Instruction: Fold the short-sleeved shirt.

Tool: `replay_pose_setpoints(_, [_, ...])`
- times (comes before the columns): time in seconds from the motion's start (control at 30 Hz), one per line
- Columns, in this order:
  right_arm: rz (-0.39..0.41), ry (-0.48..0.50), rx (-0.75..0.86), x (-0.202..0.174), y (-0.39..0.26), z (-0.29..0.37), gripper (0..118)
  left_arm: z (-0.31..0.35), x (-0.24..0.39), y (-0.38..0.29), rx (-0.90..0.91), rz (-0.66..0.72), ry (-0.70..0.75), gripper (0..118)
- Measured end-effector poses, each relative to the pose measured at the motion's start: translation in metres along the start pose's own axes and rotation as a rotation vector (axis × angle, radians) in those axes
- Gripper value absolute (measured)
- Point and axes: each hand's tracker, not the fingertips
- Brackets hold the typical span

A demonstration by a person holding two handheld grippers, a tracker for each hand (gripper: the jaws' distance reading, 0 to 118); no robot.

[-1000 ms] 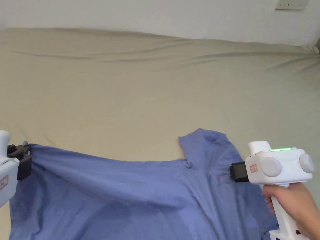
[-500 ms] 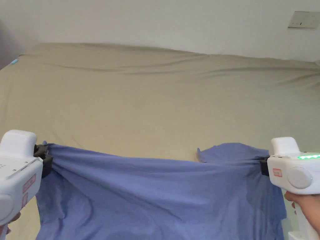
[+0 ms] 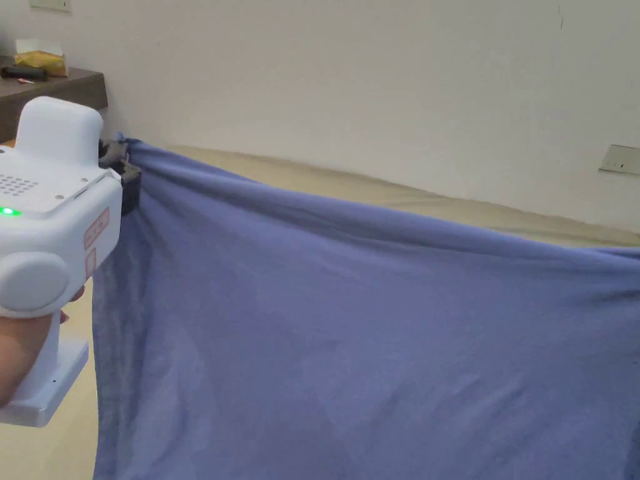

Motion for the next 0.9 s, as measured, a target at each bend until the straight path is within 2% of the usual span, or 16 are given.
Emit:
replay_pose_setpoints(0.17, [0.008, -0.063, 0.129, 0.003, 0.050, 0.055, 4, 0.043, -0.020, 0.052, 0.136, 0.016, 0.011, 1])
replay_pose_setpoints(0.27, [0.089, -0.156, 0.177, -0.001, 0.074, 0.072, 4, 0.059, -0.031, 0.078, 0.188, 0.042, -0.006, 1])
replay_pose_setpoints(0.33, [0.117, -0.177, 0.226, -0.005, 0.089, 0.082, 4, 0.064, -0.035, 0.093, 0.218, 0.030, 0.008, 1])
replay_pose_setpoints(0.63, [0.037, -0.186, 0.274, 0.008, 0.147, 0.066, 4, 0.048, -0.045, 0.149, 0.246, 0.063, -0.013, 1])
replay_pose_setpoints(0.77, [0.036, -0.196, 0.269, 0.014, 0.164, 0.035, 4, 0.025, -0.043, 0.166, 0.225, 0.052, -0.020, 1])
replay_pose_setpoints(0.9, [0.025, -0.203, 0.245, 0.016, 0.176, -0.002, 4, -0.006, -0.037, 0.177, 0.176, 0.110, -0.057, 1])
